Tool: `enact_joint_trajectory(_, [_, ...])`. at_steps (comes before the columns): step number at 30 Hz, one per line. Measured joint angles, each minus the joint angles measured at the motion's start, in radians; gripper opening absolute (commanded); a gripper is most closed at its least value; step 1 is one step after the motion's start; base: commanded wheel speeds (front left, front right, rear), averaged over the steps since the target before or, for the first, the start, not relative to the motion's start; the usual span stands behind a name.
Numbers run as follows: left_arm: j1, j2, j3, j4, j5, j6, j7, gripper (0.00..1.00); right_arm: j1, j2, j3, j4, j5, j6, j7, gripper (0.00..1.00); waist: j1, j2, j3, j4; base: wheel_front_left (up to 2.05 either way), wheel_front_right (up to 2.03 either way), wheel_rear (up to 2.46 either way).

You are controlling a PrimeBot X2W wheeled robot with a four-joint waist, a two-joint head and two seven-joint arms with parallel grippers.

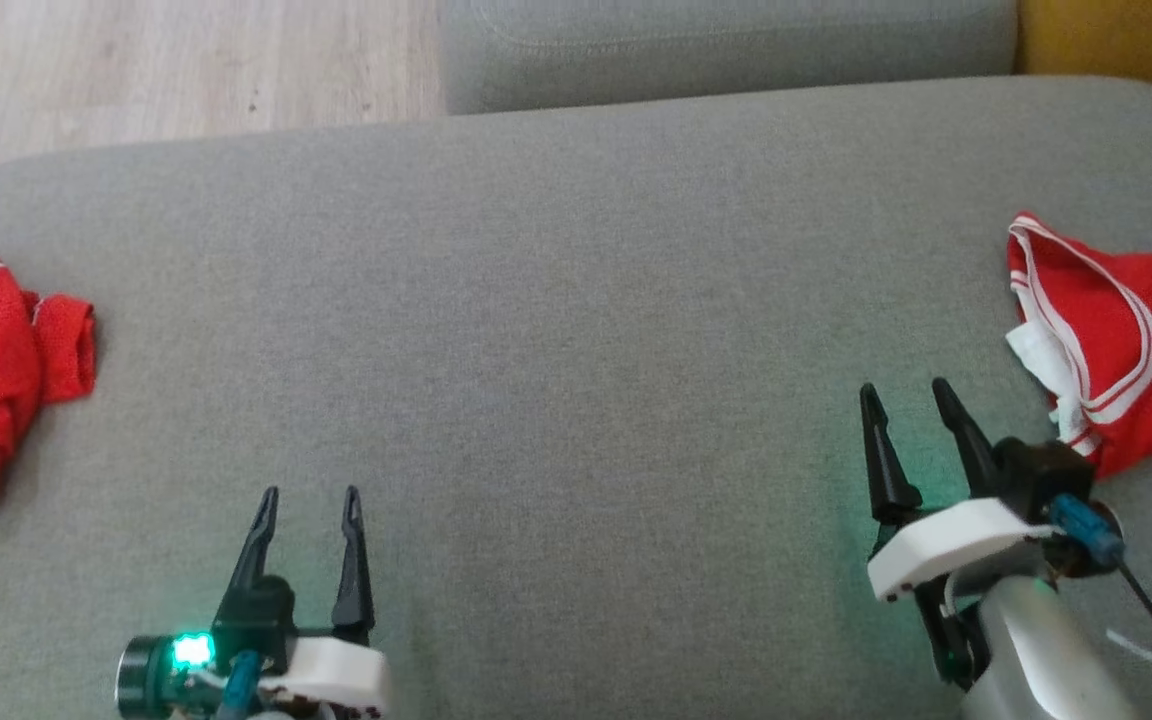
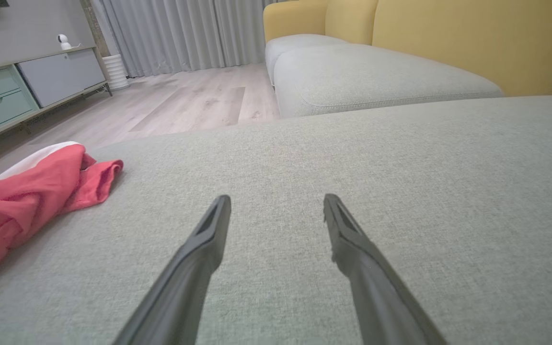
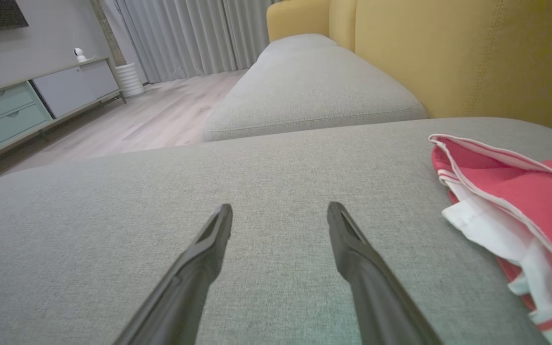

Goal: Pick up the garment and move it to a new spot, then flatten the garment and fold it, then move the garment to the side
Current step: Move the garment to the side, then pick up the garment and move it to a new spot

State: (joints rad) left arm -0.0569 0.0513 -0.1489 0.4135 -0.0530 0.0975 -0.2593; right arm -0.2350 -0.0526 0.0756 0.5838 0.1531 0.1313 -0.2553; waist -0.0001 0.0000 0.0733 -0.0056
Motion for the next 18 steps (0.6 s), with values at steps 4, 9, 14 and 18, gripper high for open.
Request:
enact_joint_trajectory(4, [0.016,0.0,0.021,0.0,0.0,0.001,0.0,1.0,0.019,0.0,0.009,-0.007,0.026,0.0,0.0,1.0,0.0001,0.0,-0.025,0.004,0.0,0.0,0.0])
enact_joint_trajectory(9, [0.052,-0.001,0.029,0.001,0.0,0.001,0.0,1.0,0.042,0.0,0.016,-0.01,0.053,0.0,0.0,1.0,0.0,0.0,-0.057,0.003,0.0,0.0,0.0])
enact_joint_trajectory(14, [0.065,-0.001,0.045,-0.001,0.0,0.005,0.0,1.0,0.048,0.001,0.019,-0.01,0.058,0.0,0.0,1.0,0.0,0.0,-0.068,0.003,0.0,0.0,0.0])
enact_joint_trajectory(18, [0.065,-0.002,0.048,-0.001,0.0,0.005,0.0,1.0,0.053,0.001,0.02,-0.01,0.058,0.0,0.0,1.0,0.0001,0.0,-0.065,0.018,0.0,0.0,0.0])
